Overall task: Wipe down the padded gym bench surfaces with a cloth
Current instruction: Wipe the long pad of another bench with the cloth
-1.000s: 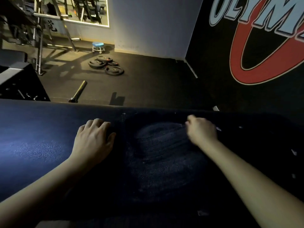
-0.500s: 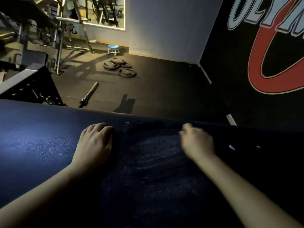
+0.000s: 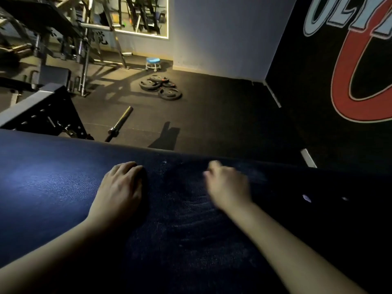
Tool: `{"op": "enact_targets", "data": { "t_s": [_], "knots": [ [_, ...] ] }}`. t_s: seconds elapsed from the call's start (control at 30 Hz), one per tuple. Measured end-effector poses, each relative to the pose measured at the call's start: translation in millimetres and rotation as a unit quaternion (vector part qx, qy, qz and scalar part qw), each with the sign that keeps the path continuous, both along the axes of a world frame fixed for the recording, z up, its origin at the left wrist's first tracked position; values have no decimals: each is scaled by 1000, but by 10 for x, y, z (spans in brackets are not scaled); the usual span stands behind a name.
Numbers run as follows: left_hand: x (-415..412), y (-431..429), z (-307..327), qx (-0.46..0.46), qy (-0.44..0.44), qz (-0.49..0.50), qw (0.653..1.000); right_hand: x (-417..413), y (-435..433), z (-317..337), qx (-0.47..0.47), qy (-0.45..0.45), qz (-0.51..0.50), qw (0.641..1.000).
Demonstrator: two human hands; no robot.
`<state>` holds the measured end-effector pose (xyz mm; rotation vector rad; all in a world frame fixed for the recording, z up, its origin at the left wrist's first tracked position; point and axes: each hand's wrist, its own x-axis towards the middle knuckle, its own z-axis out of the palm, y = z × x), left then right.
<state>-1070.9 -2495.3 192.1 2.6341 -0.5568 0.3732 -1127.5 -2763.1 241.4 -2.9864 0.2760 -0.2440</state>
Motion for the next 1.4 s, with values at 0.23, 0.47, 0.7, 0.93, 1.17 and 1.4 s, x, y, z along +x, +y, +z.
{"op": "enact_targets", "data": {
  "t_s": [0.23,0.47,0.7,0.93,1.17,1.4],
  "knots": [
    [12,-10,-7,9,-2,2,1000,508,-178,44,27,-12,-124,992],
    [0,16,-19,-4,13,60,998,503,1092,105,98,45,175,979],
    [-25,-34,36,1,8,71,997,752,-82,119,-37,24,-31,999],
    [8,-7,7,-2,4,57,998,823,954,17,22,24,157,987],
    [-9,-32,17,-9,0,64,998,428,-584,127,-36,14,-54,998],
    [14,-16,-7,-12,10,56,998,761,595,-31,94,-5,1,996]
  ]
}}
